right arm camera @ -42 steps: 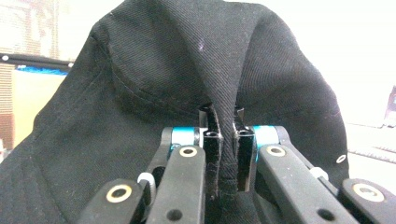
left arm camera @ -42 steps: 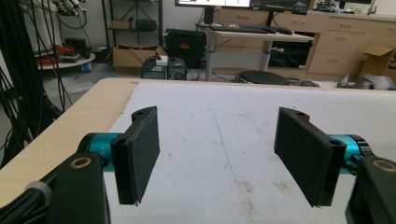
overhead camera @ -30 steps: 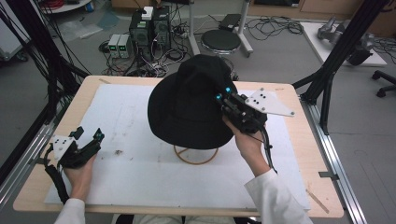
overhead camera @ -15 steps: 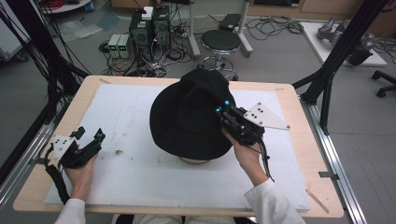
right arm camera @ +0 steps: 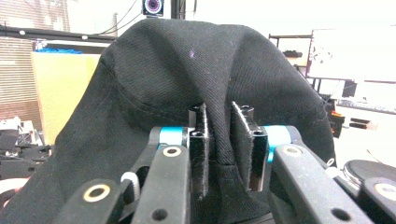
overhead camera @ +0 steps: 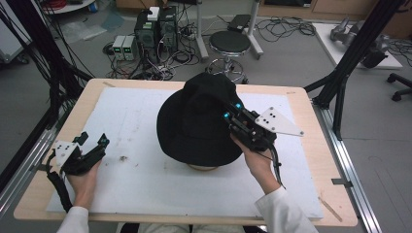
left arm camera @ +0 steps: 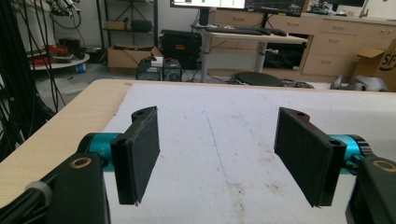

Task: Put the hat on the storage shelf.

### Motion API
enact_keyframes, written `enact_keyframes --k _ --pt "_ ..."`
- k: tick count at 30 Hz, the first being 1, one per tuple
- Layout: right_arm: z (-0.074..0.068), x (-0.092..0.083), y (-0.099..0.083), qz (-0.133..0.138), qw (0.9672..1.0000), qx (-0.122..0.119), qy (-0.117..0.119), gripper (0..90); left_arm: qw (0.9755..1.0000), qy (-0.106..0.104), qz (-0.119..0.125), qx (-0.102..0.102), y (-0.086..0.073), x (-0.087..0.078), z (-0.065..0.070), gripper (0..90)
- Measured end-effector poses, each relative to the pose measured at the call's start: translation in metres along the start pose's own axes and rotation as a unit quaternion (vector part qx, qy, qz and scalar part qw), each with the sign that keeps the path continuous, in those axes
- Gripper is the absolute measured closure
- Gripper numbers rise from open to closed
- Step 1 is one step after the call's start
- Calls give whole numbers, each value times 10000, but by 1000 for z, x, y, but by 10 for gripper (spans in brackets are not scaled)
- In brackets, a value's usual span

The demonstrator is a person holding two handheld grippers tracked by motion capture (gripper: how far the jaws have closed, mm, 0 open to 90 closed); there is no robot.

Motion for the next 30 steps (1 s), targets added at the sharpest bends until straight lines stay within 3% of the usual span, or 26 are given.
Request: enact_keyframes --k 10,13,14,17,24,30 --pt "1 -4 2 -36 9998 90 198 454 10000 26 5 -34 0 0 0 310" --pt "3 -5 2 -11 9996 258 138 326 10000 34 6 -53 0 0 -1 310" --pt "4 -5 1 -9 9991 411 137 289 10000 36 6 -56 0 0 -1 309" --pt "6 -7 2 -3 9986 521 81 210 10000 46 11 -71 1 -1 -1 309" --pt "9 -19 8 251 9984 503 -45 152 10000 39 11 -74 1 0 -1 309" --pt "19 -32 9 276 9980 471 -328 123 10000 51 3 -62 1 -1 -1 309"
Point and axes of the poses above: each handheld gripper's, and its own axes: x roughly forward along the jaws, y roughly out of its top, z roughly to its right, the point moved 4 cm from there along x, roughly forward along the jaws, and after that the axes turned 6 degrees about y, right-handed, at the moved point
